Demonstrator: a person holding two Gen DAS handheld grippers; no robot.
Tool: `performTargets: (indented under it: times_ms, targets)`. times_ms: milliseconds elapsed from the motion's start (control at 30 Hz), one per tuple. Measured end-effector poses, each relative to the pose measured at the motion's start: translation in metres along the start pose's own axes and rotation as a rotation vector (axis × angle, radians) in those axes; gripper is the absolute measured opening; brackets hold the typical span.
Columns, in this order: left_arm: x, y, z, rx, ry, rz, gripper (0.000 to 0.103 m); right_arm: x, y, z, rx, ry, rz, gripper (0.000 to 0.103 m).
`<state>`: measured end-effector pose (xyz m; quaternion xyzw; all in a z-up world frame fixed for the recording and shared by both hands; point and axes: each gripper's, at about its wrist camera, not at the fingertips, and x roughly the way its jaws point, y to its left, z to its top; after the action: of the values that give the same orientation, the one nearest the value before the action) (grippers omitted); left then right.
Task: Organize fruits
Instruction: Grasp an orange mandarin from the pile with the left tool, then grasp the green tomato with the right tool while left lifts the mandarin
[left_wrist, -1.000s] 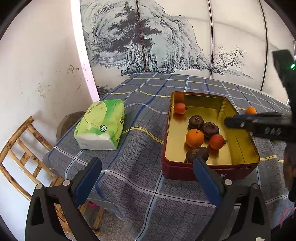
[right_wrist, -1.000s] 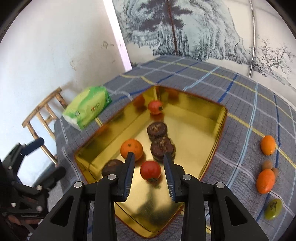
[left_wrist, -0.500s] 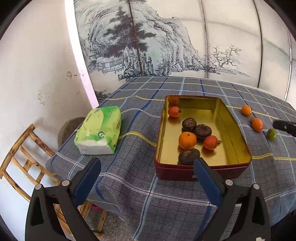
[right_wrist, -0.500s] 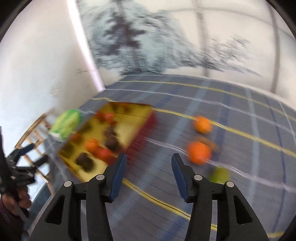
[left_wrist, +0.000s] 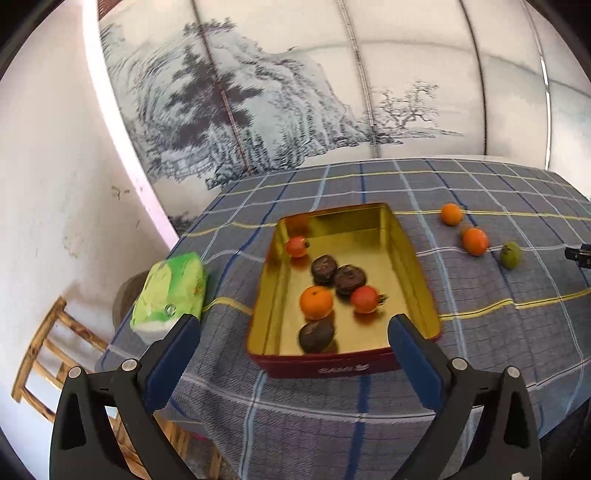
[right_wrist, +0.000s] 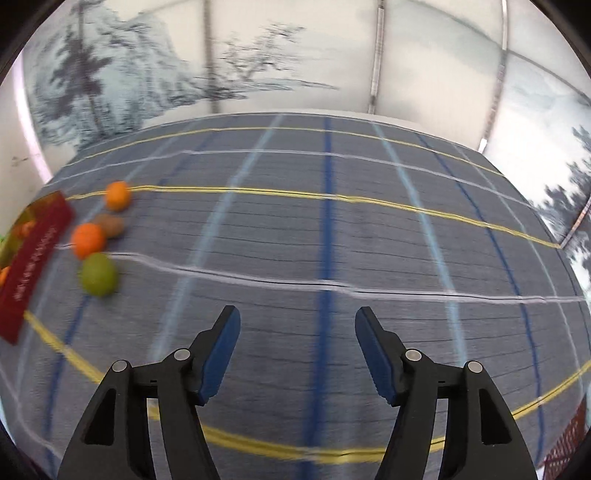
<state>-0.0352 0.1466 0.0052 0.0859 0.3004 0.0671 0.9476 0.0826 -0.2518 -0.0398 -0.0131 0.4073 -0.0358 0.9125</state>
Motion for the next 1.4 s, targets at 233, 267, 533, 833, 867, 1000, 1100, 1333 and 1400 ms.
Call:
performTargets:
  times_ms: [233, 267, 533, 833, 867, 1000, 1100, 1333, 1400]
  targets:
    - [-0.001, -0.047, 0.028, 0.113, 0.004, -0.069, 0.102, 0.017, -0.037, 0.003, 0.026, 0.010, -0.047, 0.077]
    - [0.001, -0.055, 0.033, 0.128, 0.013, -0.099, 0.102, 0.017, -0.038, 0.003, 0.027, 0.007, -0.046, 0.078]
    - [0.041, -0.121, 0.088, 0.099, 0.103, -0.390, 0.099, 0.021, -0.042, 0.005, 0.059, -0.002, 0.061, 0.080]
    - [0.141, -0.191, 0.116, 0.071, 0.300, -0.451, 0.072, 0.016, -0.041, 0.003, 0.057, -0.025, 0.113, 0.080]
    - [0.146, -0.195, 0.114, 0.078, 0.302, -0.445, 0.073, 0.015, -0.039, 0.002, 0.047, -0.031, 0.117, 0.080]
    - [0.164, -0.207, 0.109, 0.087, 0.327, -0.424, 0.073, 0.012, -0.037, 0.001, 0.028, -0.043, 0.127, 0.080]
    - [0.178, -0.209, 0.104, 0.090, 0.346, -0.405, 0.067, 0.011, -0.037, 0.001, 0.031, -0.045, 0.135, 0.080]
    - [0.178, -0.214, 0.091, 0.073, 0.361, -0.418, 0.036, 0.013, -0.037, 0.001, 0.028, -0.042, 0.141, 0.081]
    - [0.163, -0.209, 0.089, 0.049, 0.329, -0.430, 0.036, 0.011, -0.037, 0.000, 0.030, -0.051, 0.144, 0.081]
